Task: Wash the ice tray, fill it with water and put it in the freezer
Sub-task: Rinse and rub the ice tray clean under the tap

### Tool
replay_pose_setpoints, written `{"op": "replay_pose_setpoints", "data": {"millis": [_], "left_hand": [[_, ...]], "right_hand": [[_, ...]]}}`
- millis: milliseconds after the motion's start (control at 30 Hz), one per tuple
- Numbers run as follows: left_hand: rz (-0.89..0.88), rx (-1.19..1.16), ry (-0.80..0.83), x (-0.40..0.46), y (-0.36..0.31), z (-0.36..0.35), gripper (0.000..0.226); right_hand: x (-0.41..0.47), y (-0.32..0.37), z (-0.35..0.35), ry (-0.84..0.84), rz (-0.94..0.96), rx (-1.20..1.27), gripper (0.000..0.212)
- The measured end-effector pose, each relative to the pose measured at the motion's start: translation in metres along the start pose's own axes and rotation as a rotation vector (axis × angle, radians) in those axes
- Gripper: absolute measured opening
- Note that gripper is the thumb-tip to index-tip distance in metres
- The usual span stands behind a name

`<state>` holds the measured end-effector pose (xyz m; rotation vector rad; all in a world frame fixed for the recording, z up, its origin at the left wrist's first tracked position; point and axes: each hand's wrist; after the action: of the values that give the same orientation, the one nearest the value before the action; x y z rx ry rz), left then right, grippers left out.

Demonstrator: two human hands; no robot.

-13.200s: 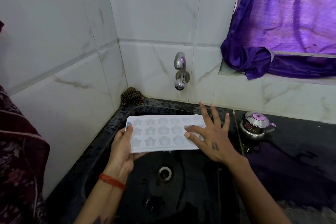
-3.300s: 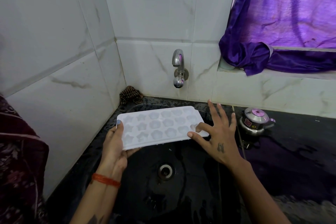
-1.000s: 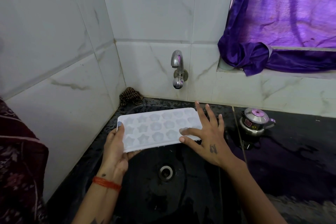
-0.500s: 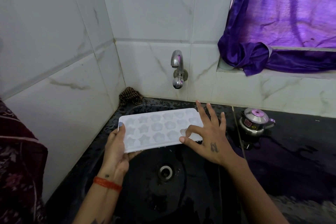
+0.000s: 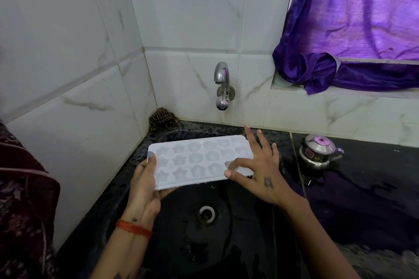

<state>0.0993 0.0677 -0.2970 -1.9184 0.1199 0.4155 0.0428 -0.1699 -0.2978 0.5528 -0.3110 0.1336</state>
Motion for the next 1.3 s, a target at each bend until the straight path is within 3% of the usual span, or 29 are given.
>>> {"op": "replay_pose_setpoints", "data": {"millis": [300, 533, 733, 867, 1167, 1300], "left_hand": [[-0.015, 0.017, -0.002, -0.001, 0.001, -0.002, 0.028], [-0.014, 0.017, 0.003, 0.000, 0.001, -0.002, 0.028], [-0.001, 0.033, 0.017, -0.002, 0.002, -0.002, 0.040], [0.005, 0.035, 0.017, 0.000, 0.001, 0.000, 0.046], [-0.003, 0.031, 0.035, -0.004, 0.003, -0.003, 0.031], [-0.003, 0.034, 0.026, -0.004, 0.002, -0.004, 0.039]], "right_hand": [[-0.001, -0.001, 0.000, -0.041, 0.006, -0.133, 0.070], [0.000, 0.012, -0.002, -0.090, 0.065, 0.016, 0.038], [0.003, 0.021, -0.006, 0.026, 0.095, -0.110, 0.053], [0.003, 0.026, -0.004, 0.083, 0.104, -0.098, 0.051], [0.004, 0.024, -0.003, 0.029, 0.120, -0.158, 0.049], [0.003, 0.024, -0.003, 0.014, 0.132, -0.210, 0.051]]}}
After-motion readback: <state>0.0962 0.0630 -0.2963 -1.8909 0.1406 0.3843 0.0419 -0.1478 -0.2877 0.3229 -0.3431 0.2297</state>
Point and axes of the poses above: each hand's wrist, its own x-axis towards the middle knuckle, its own z-axis out of the back of the hand, y = z × x, and after that the axes turned 1 degree about x, right-handed
